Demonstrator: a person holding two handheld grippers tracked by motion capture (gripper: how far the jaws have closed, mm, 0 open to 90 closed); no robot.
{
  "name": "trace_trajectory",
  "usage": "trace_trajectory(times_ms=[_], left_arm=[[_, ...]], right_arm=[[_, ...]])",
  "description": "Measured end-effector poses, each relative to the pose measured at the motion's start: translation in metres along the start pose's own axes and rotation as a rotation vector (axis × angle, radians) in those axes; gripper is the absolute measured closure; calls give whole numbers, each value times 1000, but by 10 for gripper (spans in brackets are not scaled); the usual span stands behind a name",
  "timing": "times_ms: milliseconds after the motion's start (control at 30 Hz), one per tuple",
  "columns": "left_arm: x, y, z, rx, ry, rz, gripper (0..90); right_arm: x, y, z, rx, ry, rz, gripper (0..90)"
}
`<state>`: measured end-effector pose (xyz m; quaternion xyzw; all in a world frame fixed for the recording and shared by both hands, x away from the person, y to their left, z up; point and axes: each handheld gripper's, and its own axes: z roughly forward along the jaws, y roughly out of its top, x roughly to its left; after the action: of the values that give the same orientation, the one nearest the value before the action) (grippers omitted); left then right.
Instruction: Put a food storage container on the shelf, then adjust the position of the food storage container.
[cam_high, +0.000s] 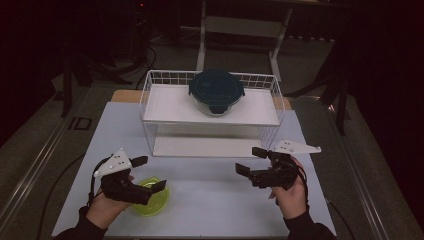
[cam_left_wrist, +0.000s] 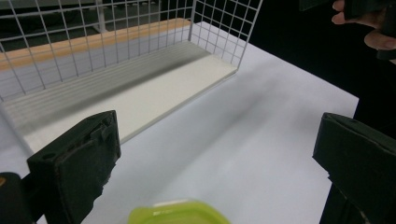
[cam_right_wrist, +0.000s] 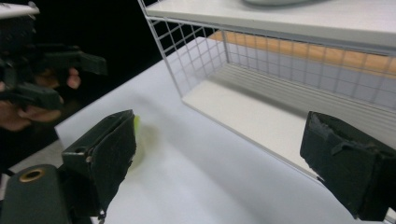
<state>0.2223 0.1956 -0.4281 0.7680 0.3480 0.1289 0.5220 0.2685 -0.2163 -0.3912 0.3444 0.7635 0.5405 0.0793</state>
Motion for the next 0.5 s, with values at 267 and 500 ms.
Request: trace_trajectory(times_ms=[267,500], left_arm=[[7,-19,-15,41,55,27,143],[17,-36,-30,52,100,24,340]], right_arm=[[1,-30,-15,-17,-30,-10,102],[4,-44,-33,-49,-58,-11,102]])
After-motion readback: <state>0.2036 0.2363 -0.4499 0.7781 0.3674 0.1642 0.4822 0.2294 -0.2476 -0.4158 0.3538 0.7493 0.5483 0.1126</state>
